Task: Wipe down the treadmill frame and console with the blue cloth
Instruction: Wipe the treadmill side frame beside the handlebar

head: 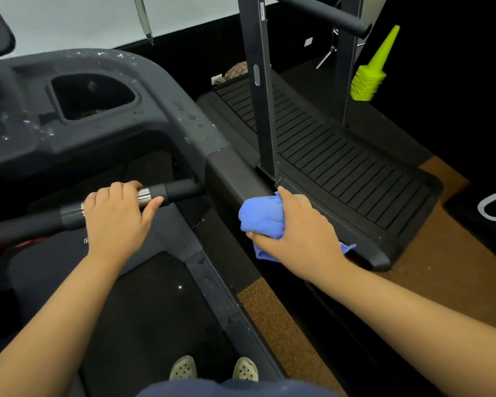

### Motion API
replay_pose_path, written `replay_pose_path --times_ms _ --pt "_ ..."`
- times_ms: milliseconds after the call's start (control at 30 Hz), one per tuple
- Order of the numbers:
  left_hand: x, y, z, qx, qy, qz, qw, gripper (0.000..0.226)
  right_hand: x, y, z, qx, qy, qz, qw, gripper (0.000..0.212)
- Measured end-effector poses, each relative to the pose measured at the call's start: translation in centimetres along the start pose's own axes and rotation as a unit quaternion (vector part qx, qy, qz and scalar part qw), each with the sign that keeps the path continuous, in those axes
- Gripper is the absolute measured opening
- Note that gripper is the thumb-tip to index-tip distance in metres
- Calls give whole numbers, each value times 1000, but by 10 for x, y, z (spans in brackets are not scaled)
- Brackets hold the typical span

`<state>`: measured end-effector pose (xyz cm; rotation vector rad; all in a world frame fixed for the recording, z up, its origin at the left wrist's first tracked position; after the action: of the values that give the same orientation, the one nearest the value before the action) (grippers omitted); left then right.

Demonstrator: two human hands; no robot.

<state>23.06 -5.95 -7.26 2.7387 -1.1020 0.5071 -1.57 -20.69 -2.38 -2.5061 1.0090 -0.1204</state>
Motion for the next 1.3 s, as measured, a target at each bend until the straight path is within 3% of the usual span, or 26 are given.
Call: replay_pose_path --times_ms 333,600,700,767,900,1033,1100,1200,1233,1300 --pt "3 -4 4 -3 -19 1 1000 58 136 -72 22 -65 75 -38 994 62" --pt "3 -7 5 11 -49 18 999 56 198 -87 24 35 -20 -30 999 65" --pt "3 -7 5 10 -54 23 998 58 182 -72 18 76 -60 -53 994 71" --pt "3 -6 5 12 -57 25 998 58 158 -50 16 132 -94 -47 986 61" --pt "2 -5 4 19 -51 30 998 58 91 13 22 303 -171 45 937 64" --pt "2 -4 5 23 -49 34 998 58 30 37 13 334 -228 77 911 32" --pt "2 -4 5 22 -45 34 998 57 9 29 -3 303 -204 28 931 24" --pt "1 -4 5 15 -38 28 999 53 -6 9 -15 126 -140 -100 977 60" --pt "1 -5 5 15 -35 27 999 53 -7 5 -10 52 -132 -124 982 78" --pt "1 -5 5 20 -29 29 999 56 -3 -3 3 -118 -95 -144 978 89"
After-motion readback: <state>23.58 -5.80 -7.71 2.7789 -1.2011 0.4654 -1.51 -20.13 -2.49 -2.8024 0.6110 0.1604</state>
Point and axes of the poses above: each hand's wrist, its own x-axis towards the middle knuckle, its own z-axis out of the palm, y = z × x, the point moved 6 cm from there along x, towards the middle knuckle, and after that the axes turned 3 degrees about -z, right-handed, at the moved point
